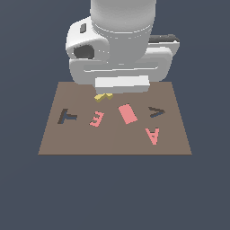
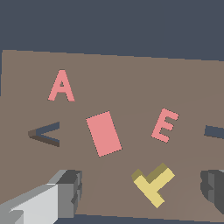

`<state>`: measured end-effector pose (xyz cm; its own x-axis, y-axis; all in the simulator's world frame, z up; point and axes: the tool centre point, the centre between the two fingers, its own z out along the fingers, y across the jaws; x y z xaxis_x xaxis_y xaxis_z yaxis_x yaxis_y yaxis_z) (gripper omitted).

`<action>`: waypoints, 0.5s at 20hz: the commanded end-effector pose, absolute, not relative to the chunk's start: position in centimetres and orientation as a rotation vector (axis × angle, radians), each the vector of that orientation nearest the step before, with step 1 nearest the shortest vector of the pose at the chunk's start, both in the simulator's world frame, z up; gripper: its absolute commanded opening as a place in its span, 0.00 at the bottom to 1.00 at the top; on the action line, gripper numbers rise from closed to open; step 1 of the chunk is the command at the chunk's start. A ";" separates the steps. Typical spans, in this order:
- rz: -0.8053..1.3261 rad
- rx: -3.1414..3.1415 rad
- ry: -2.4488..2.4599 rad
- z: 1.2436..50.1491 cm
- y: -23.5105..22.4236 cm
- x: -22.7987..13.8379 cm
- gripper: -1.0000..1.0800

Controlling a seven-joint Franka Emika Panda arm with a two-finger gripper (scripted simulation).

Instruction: Insert a designated object into the corresponding slot on a board.

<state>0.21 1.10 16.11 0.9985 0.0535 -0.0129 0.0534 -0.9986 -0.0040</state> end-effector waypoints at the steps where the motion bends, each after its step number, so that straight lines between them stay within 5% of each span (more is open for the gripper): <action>1: 0.020 -3.137 -0.084 16.1 1.1 0.2 0.96; 10: 0.019 -3.134 -0.169 15.3 0.9 -0.5 0.96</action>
